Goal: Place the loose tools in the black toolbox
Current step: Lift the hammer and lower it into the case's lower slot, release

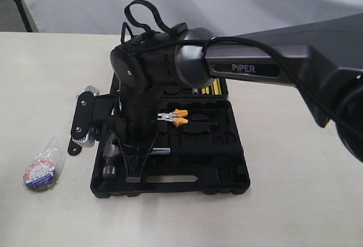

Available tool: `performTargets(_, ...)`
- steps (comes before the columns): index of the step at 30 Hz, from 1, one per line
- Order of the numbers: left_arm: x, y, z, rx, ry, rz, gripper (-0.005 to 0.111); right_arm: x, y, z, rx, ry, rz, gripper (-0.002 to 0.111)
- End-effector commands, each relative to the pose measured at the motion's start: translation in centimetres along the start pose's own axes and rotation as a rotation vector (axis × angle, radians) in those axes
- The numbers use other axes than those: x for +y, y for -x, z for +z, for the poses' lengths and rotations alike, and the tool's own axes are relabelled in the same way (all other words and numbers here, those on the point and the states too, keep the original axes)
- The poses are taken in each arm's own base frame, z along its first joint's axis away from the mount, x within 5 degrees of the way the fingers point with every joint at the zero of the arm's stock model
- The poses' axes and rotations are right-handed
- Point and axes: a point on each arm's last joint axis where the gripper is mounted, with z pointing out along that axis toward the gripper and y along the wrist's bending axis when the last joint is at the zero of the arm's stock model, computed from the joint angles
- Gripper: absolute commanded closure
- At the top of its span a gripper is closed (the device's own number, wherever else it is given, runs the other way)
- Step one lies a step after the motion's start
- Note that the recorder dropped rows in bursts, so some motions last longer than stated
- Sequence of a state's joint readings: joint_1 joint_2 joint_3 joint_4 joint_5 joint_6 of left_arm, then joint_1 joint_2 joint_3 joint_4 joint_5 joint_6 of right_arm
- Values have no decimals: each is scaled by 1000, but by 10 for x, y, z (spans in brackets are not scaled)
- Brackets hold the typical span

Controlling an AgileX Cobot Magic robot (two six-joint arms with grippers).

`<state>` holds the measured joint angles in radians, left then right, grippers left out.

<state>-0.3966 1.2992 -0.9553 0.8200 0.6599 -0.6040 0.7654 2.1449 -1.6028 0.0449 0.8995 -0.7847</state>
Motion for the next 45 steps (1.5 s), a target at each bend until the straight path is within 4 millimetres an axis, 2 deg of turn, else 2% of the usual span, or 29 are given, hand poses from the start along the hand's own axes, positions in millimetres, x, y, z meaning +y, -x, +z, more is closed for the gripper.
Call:
performTargets(1,0,-2,-1,-7,-14,-22,105,1,3,-4,-40,12,24,83)
performTargets(5,0,-2,-1,-7,-14,-22,105,0,2,-4,-29,1,11,66)
performTargets(8,0,-2,-1,-7,-14,-22,105,-2,2,-7,-30,-13,7,58)
performTargets(11,0,-2,-1,-7,-14,-22,105,-5,6,-28,-44,-35,26,58)
performTargets(13,0,-2,-1,-7,-14,-22,105,-9,8,-46,-62,-58,79,68)
performTargets(15,0,-2,-1,-7,-14,-22,105,-10,8,-61,-67,-59,138,86)
performTargets(17,0,-2,-1,-7,-14,-22,105,-11,4,-66,-54,-30,167,108)
performTargets(20,0,-2,-1,-7,-14,-22,105,-10,-4,-55,-24,38,244,108)
performTargets(27,0,-2,-1,-7,-14,-22,105,5,-16,22,71,200,336,108)
performTargets(29,0,-2,-1,-7,-14,-22,105,7,-17,29,94,219,337,108)
performTargets(31,0,-2,-1,-7,-14,-22,105,3,-15,24,85,196,332,108)
performTargets(36,0,-2,-1,-7,-14,-22,105,-12,-4,-21,8,87,326,108)
performTargets(39,0,-2,-1,-7,-14,-22,105,-16,1,-37,-42,50,328,108)
performTargets(42,0,-2,-1,-7,-14,-22,105,-17,1,-29,-37,52,344,108)
performTargets(45,0,-2,-1,-7,-14,-22,105,-15,-2,-2,16,94,355,108)
